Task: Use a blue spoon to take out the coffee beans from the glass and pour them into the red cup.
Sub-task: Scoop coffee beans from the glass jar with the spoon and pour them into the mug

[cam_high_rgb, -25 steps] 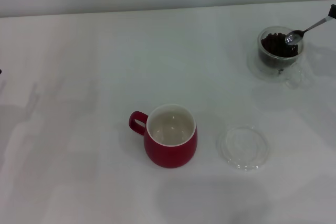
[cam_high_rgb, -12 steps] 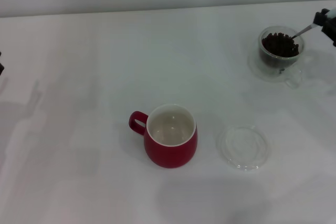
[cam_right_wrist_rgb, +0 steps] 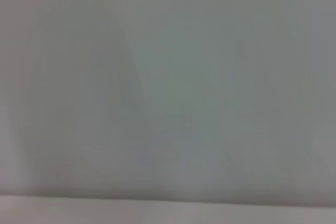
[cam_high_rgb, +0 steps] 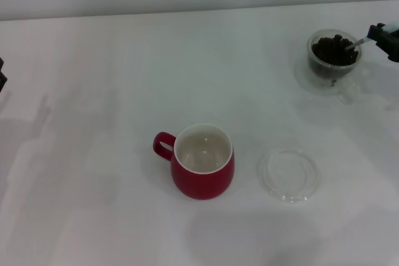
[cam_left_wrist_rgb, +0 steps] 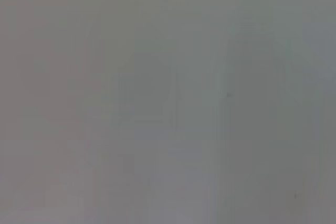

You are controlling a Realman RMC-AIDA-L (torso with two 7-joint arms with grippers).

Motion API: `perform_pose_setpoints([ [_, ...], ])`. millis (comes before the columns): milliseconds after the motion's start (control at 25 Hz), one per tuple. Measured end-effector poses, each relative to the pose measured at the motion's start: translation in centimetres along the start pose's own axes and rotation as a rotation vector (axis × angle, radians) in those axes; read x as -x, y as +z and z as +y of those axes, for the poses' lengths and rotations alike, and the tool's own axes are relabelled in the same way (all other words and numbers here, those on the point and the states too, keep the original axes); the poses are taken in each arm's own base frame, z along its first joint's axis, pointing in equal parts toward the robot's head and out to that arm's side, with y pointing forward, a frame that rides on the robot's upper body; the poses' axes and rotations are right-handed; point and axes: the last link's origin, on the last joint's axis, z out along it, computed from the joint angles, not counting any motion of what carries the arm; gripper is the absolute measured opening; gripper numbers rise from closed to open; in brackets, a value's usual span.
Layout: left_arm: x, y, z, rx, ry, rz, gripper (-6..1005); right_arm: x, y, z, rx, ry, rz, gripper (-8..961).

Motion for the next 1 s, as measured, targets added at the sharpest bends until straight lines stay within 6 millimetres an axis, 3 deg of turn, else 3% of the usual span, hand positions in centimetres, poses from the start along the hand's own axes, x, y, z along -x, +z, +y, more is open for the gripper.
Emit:
perform_pose_setpoints([
  [640,0.18,0.03,-0.07,-0.004,0.001,-0.013,774,-0.5,-0.36,-1.0,-0.067,0.312,-0.008,158],
  [1000,0.42,0.15,-0.07,-0.007,-0.001,-0.03,775,0.02,-0.38,-1.02,-0.053,0.386,-0.023,160],
])
